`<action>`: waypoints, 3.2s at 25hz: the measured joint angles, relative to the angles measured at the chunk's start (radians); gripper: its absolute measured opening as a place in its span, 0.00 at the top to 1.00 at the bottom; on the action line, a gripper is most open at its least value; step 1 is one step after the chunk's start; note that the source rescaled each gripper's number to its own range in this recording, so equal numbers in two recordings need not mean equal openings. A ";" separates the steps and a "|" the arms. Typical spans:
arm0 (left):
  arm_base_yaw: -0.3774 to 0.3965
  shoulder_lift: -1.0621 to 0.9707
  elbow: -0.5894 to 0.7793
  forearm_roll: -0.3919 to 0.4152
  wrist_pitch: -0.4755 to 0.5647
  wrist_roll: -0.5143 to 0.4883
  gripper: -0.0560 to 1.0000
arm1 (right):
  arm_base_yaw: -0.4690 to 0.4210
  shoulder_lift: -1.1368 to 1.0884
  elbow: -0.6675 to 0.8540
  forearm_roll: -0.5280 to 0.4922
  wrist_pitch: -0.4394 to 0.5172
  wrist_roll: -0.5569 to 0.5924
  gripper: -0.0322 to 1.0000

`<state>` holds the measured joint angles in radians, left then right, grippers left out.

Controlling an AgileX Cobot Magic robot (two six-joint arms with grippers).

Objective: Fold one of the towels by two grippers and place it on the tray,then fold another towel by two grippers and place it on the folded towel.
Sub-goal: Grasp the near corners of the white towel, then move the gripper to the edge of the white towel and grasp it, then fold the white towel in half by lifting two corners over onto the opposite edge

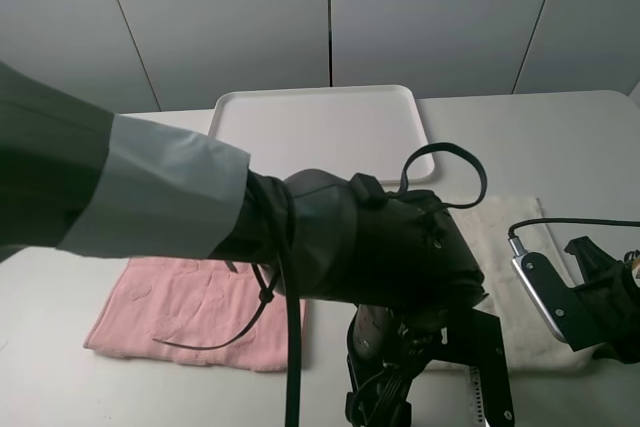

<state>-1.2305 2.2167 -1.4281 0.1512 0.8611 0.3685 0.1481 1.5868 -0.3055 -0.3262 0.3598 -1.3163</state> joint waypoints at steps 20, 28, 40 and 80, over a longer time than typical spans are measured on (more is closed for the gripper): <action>0.000 0.000 0.000 -0.020 -0.045 -0.042 0.37 | 0.000 0.000 0.000 0.010 0.000 0.002 0.75; 0.000 0.002 0.000 0.016 -0.077 -0.079 0.72 | 0.000 0.000 0.000 0.025 0.000 0.002 0.75; 0.000 0.004 0.000 0.174 -0.090 -0.209 0.95 | 0.000 -0.004 0.002 0.050 -0.017 0.060 0.96; 0.194 -0.155 0.000 0.132 -0.240 -0.392 0.95 | 0.000 -0.397 0.012 0.337 -0.089 0.870 0.97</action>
<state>-1.0361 2.0612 -1.4281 0.2829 0.6213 -0.0232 0.1481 1.1898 -0.2934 0.0106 0.2712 -0.4461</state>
